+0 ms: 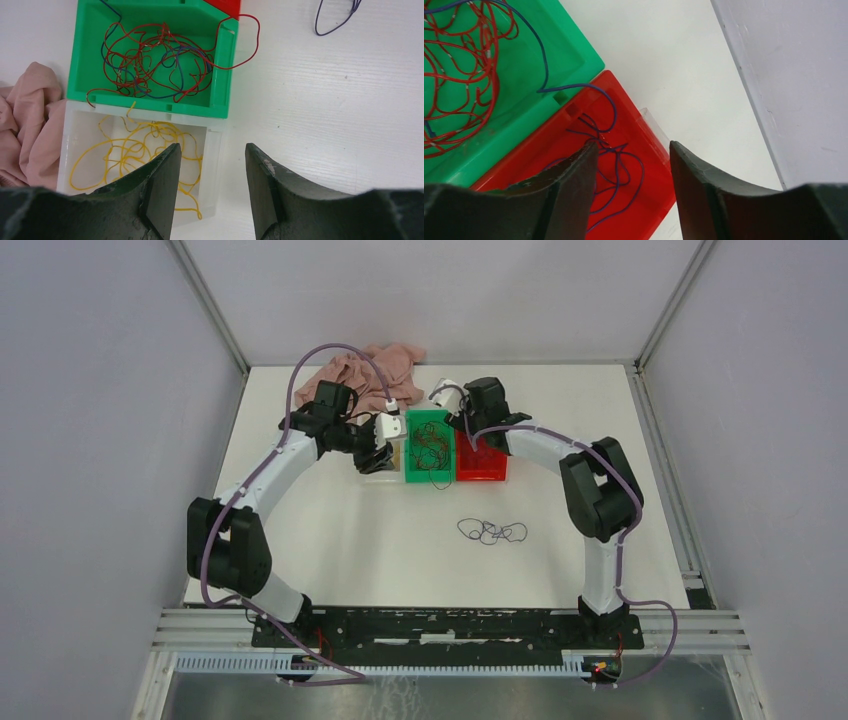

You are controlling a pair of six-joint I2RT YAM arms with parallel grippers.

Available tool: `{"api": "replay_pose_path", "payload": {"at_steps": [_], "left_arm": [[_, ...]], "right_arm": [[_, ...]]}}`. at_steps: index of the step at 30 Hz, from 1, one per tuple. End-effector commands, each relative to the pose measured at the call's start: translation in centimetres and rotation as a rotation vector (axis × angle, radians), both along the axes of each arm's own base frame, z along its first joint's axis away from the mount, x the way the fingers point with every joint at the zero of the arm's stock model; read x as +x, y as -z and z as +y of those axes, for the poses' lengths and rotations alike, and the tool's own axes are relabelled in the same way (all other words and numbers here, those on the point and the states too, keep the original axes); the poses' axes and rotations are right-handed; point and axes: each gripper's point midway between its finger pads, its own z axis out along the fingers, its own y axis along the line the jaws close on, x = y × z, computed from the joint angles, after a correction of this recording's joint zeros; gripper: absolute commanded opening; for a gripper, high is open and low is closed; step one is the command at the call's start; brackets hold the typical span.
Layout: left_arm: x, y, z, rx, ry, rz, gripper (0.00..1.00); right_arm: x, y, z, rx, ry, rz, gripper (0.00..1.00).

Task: Untangle the cables
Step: Pick up the cable from the bin.

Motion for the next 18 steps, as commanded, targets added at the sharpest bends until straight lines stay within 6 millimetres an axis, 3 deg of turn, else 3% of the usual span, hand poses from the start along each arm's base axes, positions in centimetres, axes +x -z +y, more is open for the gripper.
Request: {"api": "replay_pose_path", "payload": {"at_steps": [1, 9, 13, 15, 18], "left_arm": [[1.0, -2.0, -0.8, -0.033, 0.044, -0.065, 0.57], [0.7, -1.6, -0.6, -0.015, 0.056, -0.07, 0.57], [0.6, -1.5, -0.4, -0.005, 0.058, -0.069, 0.57], [0.6, -1.5, -0.4, -0.005, 0.058, -0.07, 0.57], [0.5, -1.6, -0.4, -0.005, 0.058, -0.073, 0.56]], "right_arm": [[1.3, -2.9, 1.0, 0.054, -0.003, -0.11, 0.62], [1.7, -2.0, 2.5, 0.102, -0.033, -0.114, 0.58], [1.8, -1.3, 2.9, 0.108, -0.04, -0.101, 0.51], [2.1, -1.1, 2.8, 0.107, -0.028, -0.101, 0.39], [2.3, -1.5, 2.8, 0.119, -0.016, -0.12, 0.14]]}}
